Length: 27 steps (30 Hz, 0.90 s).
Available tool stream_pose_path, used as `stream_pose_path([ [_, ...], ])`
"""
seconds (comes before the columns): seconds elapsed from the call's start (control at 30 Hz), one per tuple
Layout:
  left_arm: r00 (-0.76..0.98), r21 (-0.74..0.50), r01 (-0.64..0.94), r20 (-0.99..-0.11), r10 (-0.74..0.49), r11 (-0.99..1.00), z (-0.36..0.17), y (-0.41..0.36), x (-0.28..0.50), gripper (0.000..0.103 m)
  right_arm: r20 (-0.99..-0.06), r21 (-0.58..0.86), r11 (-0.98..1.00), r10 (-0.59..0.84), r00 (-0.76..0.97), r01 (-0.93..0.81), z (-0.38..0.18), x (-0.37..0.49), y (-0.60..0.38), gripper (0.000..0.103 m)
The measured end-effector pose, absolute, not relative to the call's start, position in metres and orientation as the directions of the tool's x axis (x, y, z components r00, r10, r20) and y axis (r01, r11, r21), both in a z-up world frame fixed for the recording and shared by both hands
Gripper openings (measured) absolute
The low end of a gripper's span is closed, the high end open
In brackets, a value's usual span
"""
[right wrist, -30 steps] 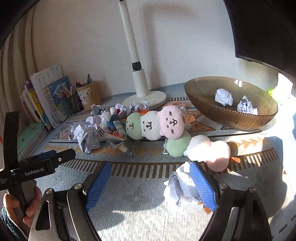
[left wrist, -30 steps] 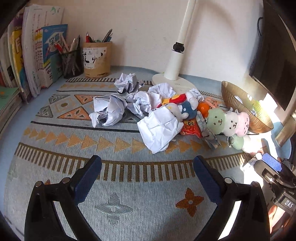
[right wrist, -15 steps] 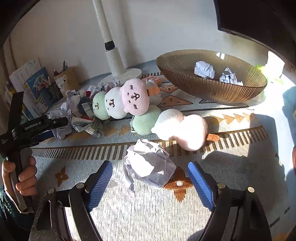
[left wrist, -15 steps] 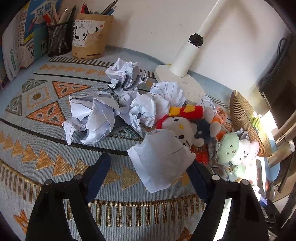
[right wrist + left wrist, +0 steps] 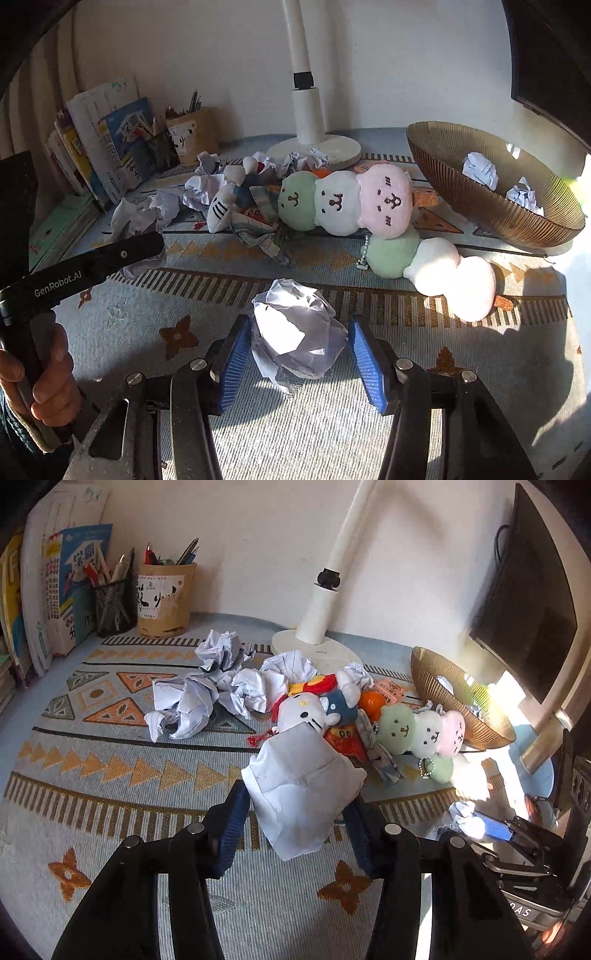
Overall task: Organize objects
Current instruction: 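Grasp a paper ball with the left gripper while the right grasps another, then carry both paper balls into the amber bowl and open both grippers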
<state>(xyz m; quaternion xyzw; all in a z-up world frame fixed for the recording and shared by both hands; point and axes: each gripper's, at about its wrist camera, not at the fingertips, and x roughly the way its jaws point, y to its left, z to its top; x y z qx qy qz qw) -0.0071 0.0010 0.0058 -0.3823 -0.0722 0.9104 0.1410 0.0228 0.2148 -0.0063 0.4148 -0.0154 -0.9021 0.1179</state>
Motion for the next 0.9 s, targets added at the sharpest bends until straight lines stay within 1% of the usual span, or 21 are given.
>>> stream_pose_path([
  [0.07,-0.655,-0.224,-0.205,-0.692,0.304,-0.953,-0.002,0.005,-0.006,0.048,-0.757,0.155,-0.969,-0.242,-0.606,0.193,-0.012,0.022,0.217,0.055],
  [0.1,-0.652,-0.211,-0.201,-0.7,0.291,-0.957,-0.004,0.006,-0.006,0.048,-0.755,0.166,-0.967,-0.25,-0.606,0.192,-0.012,0.023,0.219,0.059],
  [0.13,-0.658,-0.197,-0.203,-0.698,0.283,-0.959,-0.003,0.008,-0.006,0.048,-0.754,0.175,-0.966,-0.255,-0.606,0.19,-0.011,0.025,0.22,0.067],
  [0.17,-0.669,-0.194,-0.21,-0.687,0.285,-0.958,-0.002,0.008,-0.005,0.048,-0.749,0.181,-0.966,-0.258,-0.61,0.187,-0.01,0.027,0.223,0.069],
  [0.3,-0.665,-0.174,-0.225,-0.691,0.282,-0.959,-0.005,0.011,-0.004,0.048,-0.737,0.218,-0.958,-0.287,-0.612,0.188,-0.006,0.032,0.226,0.071],
  [0.43,-0.68,-0.149,-0.231,-0.682,0.269,-0.961,-0.003,0.014,0.0,0.048,-0.751,0.186,-0.969,-0.248,-0.612,0.165,-0.009,0.027,0.22,0.071],
  [0.47,-0.681,-0.146,-0.233,-0.681,0.268,-0.961,-0.003,0.015,0.001,0.048,-0.76,0.178,-0.971,-0.237,-0.606,0.157,-0.012,0.024,0.218,0.07],
  [0.5,-0.682,-0.143,-0.234,-0.68,0.267,-0.962,-0.003,0.015,0.001,0.048,-0.765,0.179,-0.971,-0.237,-0.598,0.156,-0.015,0.022,0.218,0.059],
  [0.53,-0.682,-0.138,-0.235,-0.681,0.265,-0.962,-0.002,0.016,0.002,0.048,-0.767,0.19,-0.969,-0.248,-0.591,0.16,-0.017,0.021,0.218,0.053],
  [0.67,-0.682,-0.117,-0.26,-0.681,0.268,-0.959,0.006,0.026,0.007,0.048,-0.73,0.194,-0.97,-0.244,-0.638,0.148,-0.002,0.028,0.23,0.052],
  [0.7,-0.677,-0.136,-0.282,-0.673,0.298,-0.95,0.013,0.031,0.008,0.048,-0.712,0.198,-0.97,-0.243,-0.659,0.144,0.007,0.031,0.237,0.052],
  [0.77,-0.658,-0.202,-0.354,-0.64,0.397,-0.913,0.035,0.045,0.007,0.048,-0.664,0.19,-0.975,-0.212,-0.717,0.113,0.033,0.037,0.256,0.052],
  [0.8,-0.659,-0.21,-0.388,-0.618,0.429,-0.897,0.048,0.056,0.005,0.048,-0.636,0.184,-0.979,-0.188,-0.749,0.09,0.049,0.038,0.268,0.052],
  [0.9,-0.682,-0.17,-0.478,-0.547,0.486,-0.862,0.094,0.097,-0.008,0.048,-0.539,0.188,-0.982,-0.102,-0.836,-0.002,0.099,0.043,0.309,0.052],
])
